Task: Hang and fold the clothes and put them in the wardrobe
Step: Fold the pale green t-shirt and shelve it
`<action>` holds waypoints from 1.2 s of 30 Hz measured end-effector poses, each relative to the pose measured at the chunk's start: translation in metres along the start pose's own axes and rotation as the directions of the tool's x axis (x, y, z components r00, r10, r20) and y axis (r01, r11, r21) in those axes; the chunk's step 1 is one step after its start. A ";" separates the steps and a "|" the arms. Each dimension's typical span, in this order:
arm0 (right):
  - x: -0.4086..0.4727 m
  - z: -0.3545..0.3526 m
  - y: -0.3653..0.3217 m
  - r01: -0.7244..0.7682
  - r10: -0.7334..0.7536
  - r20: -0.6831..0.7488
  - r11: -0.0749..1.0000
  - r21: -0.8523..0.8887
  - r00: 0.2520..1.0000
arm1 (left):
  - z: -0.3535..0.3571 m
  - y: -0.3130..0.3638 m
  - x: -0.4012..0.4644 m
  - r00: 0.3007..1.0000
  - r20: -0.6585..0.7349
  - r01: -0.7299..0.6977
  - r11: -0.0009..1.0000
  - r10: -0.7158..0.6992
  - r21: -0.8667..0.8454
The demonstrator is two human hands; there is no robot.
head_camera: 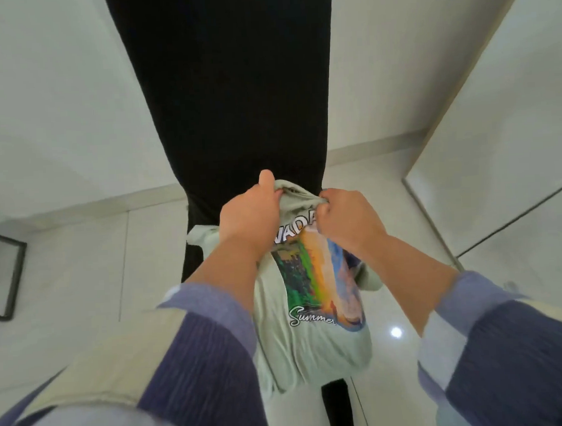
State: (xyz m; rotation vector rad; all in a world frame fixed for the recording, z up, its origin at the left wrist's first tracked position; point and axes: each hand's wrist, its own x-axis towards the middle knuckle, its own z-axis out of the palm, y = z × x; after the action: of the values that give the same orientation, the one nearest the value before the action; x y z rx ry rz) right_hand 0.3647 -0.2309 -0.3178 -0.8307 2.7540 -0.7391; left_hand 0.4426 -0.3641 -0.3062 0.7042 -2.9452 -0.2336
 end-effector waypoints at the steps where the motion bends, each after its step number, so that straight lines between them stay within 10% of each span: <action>1: -0.010 -0.014 -0.014 0.007 -0.006 -0.018 1.000 0.012 1.000 | -0.021 0.000 -0.009 1.000 -0.015 0.005 1.000 -0.005 -0.023; 26: -0.122 -0.350 -0.226 0.388 -0.433 -0.154 0.886 -0.253 0.888 | -0.410 0.001 -0.122 0.751 -0.660 0.021 0.998 0.027 0.064; 36: -0.106 -0.333 -0.228 0.480 -0.372 -0.349 0.820 0.311 0.860 | -0.431 -0.052 -0.152 0.700 -0.693 0.057 0.981 -0.173 -0.187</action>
State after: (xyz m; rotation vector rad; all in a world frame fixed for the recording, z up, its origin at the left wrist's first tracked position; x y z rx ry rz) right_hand 0.4618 -0.2000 0.0866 -1.3619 2.5006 -1.5361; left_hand 0.6590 -0.3942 0.0986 0.7446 -2.1187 -0.1467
